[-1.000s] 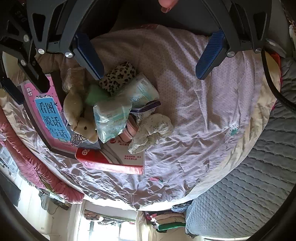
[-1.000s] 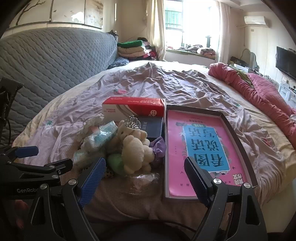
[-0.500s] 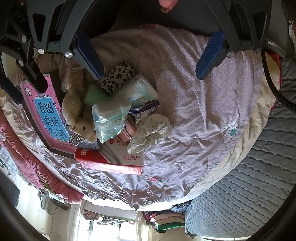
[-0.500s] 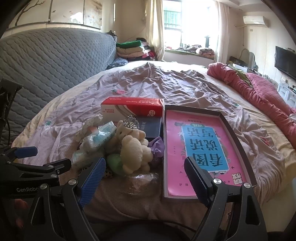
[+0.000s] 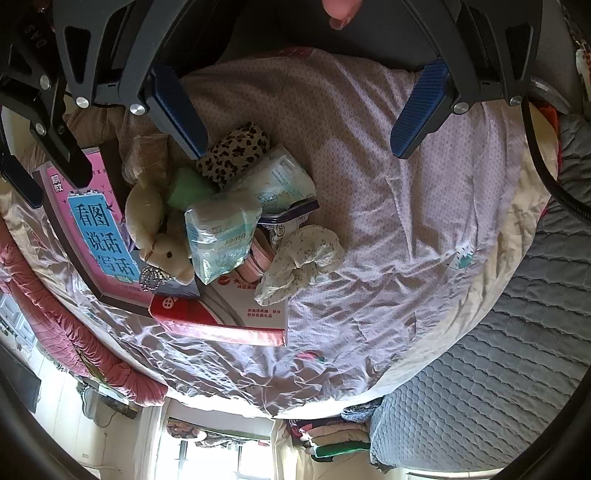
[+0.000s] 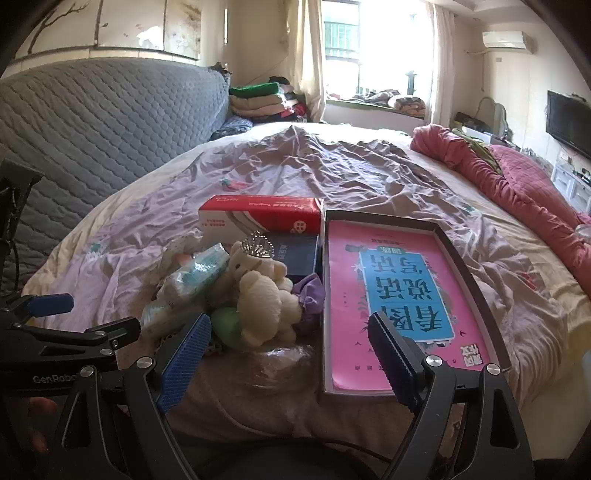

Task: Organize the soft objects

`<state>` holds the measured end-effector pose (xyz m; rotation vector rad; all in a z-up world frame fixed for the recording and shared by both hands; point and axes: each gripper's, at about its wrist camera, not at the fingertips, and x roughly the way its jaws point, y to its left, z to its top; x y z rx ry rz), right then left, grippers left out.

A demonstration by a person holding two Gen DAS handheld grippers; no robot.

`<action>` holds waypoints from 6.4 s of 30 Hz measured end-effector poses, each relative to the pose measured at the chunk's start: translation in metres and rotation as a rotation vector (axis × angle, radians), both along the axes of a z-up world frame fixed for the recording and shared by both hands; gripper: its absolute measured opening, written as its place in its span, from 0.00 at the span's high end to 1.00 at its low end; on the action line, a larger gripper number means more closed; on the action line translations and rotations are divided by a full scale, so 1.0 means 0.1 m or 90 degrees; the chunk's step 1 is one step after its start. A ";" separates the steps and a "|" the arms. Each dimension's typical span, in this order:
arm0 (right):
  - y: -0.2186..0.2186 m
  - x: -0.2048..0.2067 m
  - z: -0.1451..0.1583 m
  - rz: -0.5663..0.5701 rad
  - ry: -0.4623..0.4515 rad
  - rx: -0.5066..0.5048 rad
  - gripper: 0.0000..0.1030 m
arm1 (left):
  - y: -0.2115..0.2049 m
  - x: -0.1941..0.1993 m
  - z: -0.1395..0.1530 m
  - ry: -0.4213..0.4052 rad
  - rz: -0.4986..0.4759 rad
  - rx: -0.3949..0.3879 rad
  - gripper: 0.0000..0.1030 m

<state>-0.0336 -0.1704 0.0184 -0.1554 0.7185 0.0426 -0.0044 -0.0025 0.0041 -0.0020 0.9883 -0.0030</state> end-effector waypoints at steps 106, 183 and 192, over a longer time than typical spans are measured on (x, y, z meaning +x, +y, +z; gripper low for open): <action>-0.13 0.43 -0.15 0.096 0.005 0.105 0.70 | 0.63 0.76 0.04 -0.106 -0.090 -0.270 0.96; -1.92 0.20 -0.16 -0.115 0.029 0.061 0.70 | -2.13 0.33 -0.32 0.024 -0.404 -0.100 0.96; -1.87 0.28 -0.30 -0.073 0.063 0.075 0.69 | -2.13 0.30 -0.38 0.034 -0.408 -0.088 0.96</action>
